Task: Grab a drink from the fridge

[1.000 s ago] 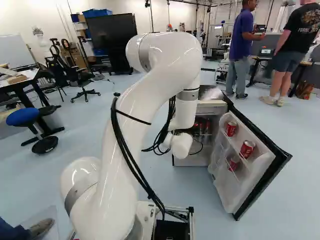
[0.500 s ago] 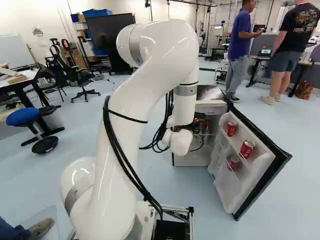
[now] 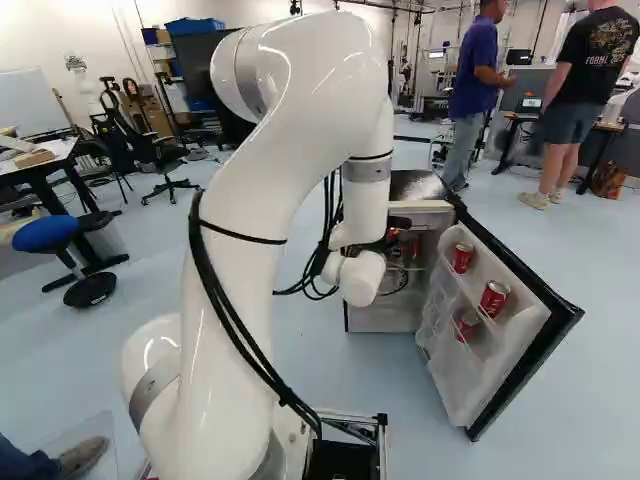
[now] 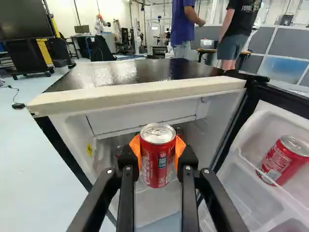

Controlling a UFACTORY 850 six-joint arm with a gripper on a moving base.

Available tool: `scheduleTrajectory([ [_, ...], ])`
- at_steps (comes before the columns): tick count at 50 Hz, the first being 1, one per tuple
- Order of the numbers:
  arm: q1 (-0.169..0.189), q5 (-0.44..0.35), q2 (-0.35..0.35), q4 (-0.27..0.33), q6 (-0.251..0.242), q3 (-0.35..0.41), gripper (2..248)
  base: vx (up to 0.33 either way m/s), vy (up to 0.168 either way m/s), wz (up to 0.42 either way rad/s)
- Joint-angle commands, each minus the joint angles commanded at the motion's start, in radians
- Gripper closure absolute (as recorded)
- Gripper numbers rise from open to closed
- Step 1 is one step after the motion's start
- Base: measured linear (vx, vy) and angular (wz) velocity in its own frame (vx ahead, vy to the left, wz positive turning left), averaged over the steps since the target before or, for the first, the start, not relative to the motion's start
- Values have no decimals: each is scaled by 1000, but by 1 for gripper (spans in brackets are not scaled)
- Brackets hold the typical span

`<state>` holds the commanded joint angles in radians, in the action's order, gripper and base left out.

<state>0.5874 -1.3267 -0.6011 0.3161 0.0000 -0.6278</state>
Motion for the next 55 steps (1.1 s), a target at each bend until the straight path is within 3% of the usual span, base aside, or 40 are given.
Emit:
scheduleTrajectory([
  [55,-2,1,154,0,0,40,160,0,0,0],
])
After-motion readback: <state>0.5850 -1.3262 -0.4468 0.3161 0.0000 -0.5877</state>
